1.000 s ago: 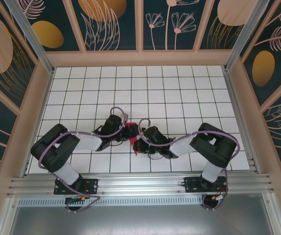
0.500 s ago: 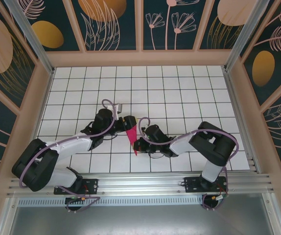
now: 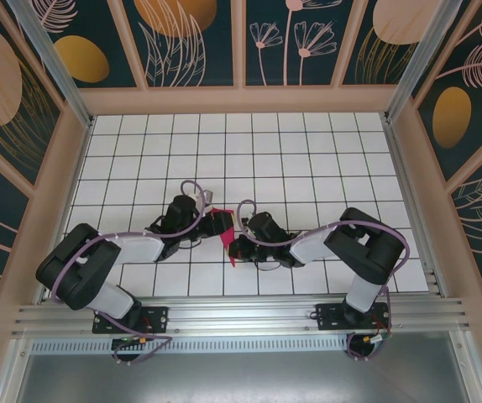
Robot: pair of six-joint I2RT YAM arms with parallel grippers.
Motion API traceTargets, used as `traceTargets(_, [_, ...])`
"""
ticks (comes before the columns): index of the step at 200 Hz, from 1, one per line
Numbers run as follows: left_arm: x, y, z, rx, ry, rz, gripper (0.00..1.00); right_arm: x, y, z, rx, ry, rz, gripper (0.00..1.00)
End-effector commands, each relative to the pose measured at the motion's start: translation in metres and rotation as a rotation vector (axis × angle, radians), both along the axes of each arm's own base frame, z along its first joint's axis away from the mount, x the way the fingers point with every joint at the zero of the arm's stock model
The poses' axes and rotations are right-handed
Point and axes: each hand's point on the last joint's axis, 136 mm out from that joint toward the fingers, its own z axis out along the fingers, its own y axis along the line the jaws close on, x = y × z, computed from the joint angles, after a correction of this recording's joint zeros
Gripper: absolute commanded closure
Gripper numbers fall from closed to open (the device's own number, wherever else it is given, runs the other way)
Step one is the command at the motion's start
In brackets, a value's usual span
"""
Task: Fold a paper plane with a square sheet of paper (pick it up from the middle)
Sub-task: Fold the wing for the fifth time at the center of the table.
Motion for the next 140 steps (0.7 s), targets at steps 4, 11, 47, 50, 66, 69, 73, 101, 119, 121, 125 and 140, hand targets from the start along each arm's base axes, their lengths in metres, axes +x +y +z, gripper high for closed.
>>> traceTargets(4, [-0.004, 0.007, -0.001, 0.01, -0.024, -0.003, 0.54, -0.025, -0.042, -0.064, -0.244, 0.129, 0.001, 1.0])
traceTargets(11, [-0.004, 0.008, -0.004, 0.018, -0.017, -0.004, 0.55, -0.025, -0.041, -0.064, -0.244, 0.132, 0.002, 1.0])
traceTargets(47, [0.003, 0.007, -0.01, 0.036, -0.021, 0.015, 0.57, -0.025, -0.04, -0.063, -0.24, 0.13, 0.004, 1.0])
traceTargets(50, [0.004, 0.007, -0.01, 0.039, -0.022, 0.015, 0.57, -0.025, -0.04, -0.063, -0.239, 0.13, 0.004, 1.0])
traceTargets(66, [0.01, 0.005, -0.017, 0.062, -0.018, 0.02, 0.58, -0.026, -0.041, -0.064, -0.242, 0.132, 0.005, 1.0])
traceTargets(69, [0.011, 0.005, -0.018, 0.064, -0.017, 0.021, 0.58, -0.026, -0.04, -0.063, -0.241, 0.13, 0.007, 1.0])
traceTargets(73, [0.013, 0.005, -0.021, 0.068, -0.015, 0.024, 0.58, -0.026, -0.04, -0.063, -0.24, 0.13, 0.008, 1.0])
traceTargets(101, [0.024, 0.005, -0.033, 0.094, 0.0, 0.049, 0.6, -0.028, -0.04, -0.064, -0.24, 0.138, 0.015, 1.0])
traceTargets(119, [0.03, 0.008, -0.039, 0.115, 0.011, 0.063, 0.6, -0.032, -0.043, -0.066, -0.246, 0.152, 0.021, 1.0])
traceTargets(121, [0.03, 0.008, -0.04, 0.118, 0.011, 0.063, 0.6, -0.033, -0.043, -0.066, -0.247, 0.155, 0.023, 1.0])
traceTargets(125, [0.031, 0.008, -0.041, 0.123, 0.013, 0.066, 0.6, -0.034, -0.044, -0.067, -0.248, 0.158, 0.025, 1.0])
traceTargets(140, [0.035, 0.01, -0.047, 0.149, 0.022, 0.078, 0.6, -0.036, -0.046, -0.068, -0.252, 0.164, 0.026, 1.0])
